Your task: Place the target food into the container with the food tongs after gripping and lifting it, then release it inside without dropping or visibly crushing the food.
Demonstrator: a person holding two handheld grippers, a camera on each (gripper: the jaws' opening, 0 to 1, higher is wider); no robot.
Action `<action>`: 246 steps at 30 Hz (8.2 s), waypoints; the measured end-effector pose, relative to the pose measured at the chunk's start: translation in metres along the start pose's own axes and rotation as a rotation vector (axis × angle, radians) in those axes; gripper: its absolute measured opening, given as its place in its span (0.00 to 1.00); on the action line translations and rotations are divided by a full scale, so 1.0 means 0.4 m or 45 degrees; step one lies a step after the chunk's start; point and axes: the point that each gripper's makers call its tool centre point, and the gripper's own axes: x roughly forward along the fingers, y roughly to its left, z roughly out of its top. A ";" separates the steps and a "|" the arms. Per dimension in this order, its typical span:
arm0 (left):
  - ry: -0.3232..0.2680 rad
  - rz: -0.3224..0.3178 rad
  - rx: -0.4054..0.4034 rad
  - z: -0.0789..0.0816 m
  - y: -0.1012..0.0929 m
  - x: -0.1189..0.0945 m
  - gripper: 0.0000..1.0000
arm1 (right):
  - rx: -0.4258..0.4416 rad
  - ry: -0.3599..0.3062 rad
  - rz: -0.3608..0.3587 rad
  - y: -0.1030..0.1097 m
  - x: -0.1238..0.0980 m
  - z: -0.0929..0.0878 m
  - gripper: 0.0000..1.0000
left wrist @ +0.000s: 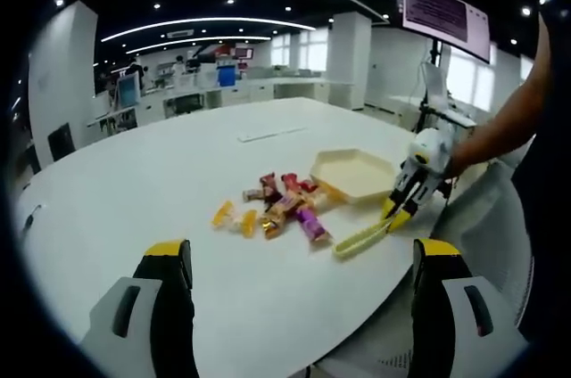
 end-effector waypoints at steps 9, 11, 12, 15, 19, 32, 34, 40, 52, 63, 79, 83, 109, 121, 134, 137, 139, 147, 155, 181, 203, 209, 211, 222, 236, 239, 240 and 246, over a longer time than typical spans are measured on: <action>0.017 -0.033 0.022 0.003 -0.017 -0.001 0.98 | 0.056 0.007 0.002 -0.001 -0.033 0.004 0.03; 0.017 -0.033 0.021 0.006 -0.014 -0.002 0.99 | 0.116 0.000 0.002 -0.005 -0.047 0.013 0.03; 0.015 -0.037 0.021 0.011 -0.014 -0.003 0.99 | 0.139 -0.007 0.001 -0.008 -0.052 0.016 0.03; 0.006 -0.047 0.024 0.027 -0.016 -0.001 0.99 | 0.154 -0.017 -0.005 -0.011 -0.072 0.031 0.03; -0.007 -0.060 0.018 0.048 -0.023 0.004 0.99 | 0.159 -0.041 -0.005 -0.009 -0.104 0.062 0.03; -0.079 -0.131 0.024 0.107 0.002 0.012 1.00 | 0.200 -0.114 -0.069 -0.057 -0.198 0.152 0.02; -0.094 -0.165 0.014 0.123 0.004 0.015 0.99 | 0.211 -0.130 -0.088 -0.067 -0.223 0.178 0.02; -0.124 -0.261 0.020 0.184 -0.024 0.040 0.99 | 0.219 -0.151 -0.109 -0.059 -0.298 0.232 0.02; -0.178 -0.471 0.147 0.279 -0.135 0.059 0.92 | 0.093 -0.303 -0.049 -0.046 -0.391 0.379 0.03; -0.350 -0.740 0.114 0.419 -0.172 0.016 0.79 | 0.053 -0.402 0.006 -0.026 -0.415 0.520 0.03; -0.303 -0.879 0.111 0.369 -0.202 -0.030 0.43 | 0.071 -0.490 0.108 0.069 -0.351 0.612 0.03; -0.304 -0.950 0.098 0.365 -0.220 -0.042 0.40 | 0.050 -0.499 0.147 0.086 -0.333 0.639 0.03; -0.369 -0.998 0.078 0.381 -0.182 -0.066 0.19 | -0.017 -0.581 0.169 0.062 -0.307 0.702 0.23; -0.412 -0.974 0.023 0.405 -0.167 -0.069 0.20 | 0.044 -0.647 0.161 0.041 -0.307 0.690 0.23; -0.450 -0.998 0.048 0.416 -0.177 -0.076 0.19 | 0.062 -0.641 0.168 0.043 -0.303 0.709 0.14; -0.417 -1.006 0.065 0.403 -0.187 -0.067 0.19 | 0.038 -0.634 0.159 0.045 -0.301 0.713 0.13; -0.427 -1.003 0.054 0.410 -0.187 -0.068 0.19 | 0.041 -0.628 0.160 0.046 -0.298 0.711 0.13; -0.422 -1.017 0.050 0.405 -0.194 -0.065 0.18 | 0.056 -0.625 0.141 0.049 -0.293 0.712 0.11; -0.433 -1.005 0.048 0.409 -0.184 -0.070 0.18 | 0.037 -0.663 0.111 0.047 -0.295 0.722 0.17; -0.440 -0.761 0.109 0.435 -0.111 -0.054 0.20 | 0.466 -0.483 -0.774 -0.067 -0.357 0.153 0.93; -0.453 -0.601 0.305 0.606 -0.011 -0.096 0.22 | 0.549 -0.469 -0.798 -0.061 -0.363 0.111 0.99; -0.334 -0.594 0.330 0.557 -0.004 -0.067 0.22 | 0.527 -0.451 -0.809 -0.071 -0.374 0.113 0.99; -0.323 -0.590 0.342 0.550 -0.003 -0.062 0.22 | 0.503 -0.431 -0.807 -0.067 -0.375 0.108 0.99; -0.177 -0.524 0.470 0.485 0.056 -0.001 0.22 | 0.456 -0.320 -0.829 -0.070 -0.374 0.066 0.99; -0.022 -0.587 0.508 0.443 0.099 0.079 0.22 | 0.500 -0.322 -0.872 -0.086 -0.394 0.042 0.99; 0.010 -0.583 0.493 0.423 0.106 0.099 0.22 | 0.509 -0.322 -0.874 -0.087 -0.394 0.042 0.99; 0.013 -0.593 0.483 0.417 0.105 0.106 0.22 | 0.510 -0.326 -0.880 -0.087 -0.397 0.042 0.99; 0.064 -0.601 0.488 0.372 0.114 0.145 0.22 | 0.523 -0.304 -0.890 -0.093 -0.393 0.027 0.99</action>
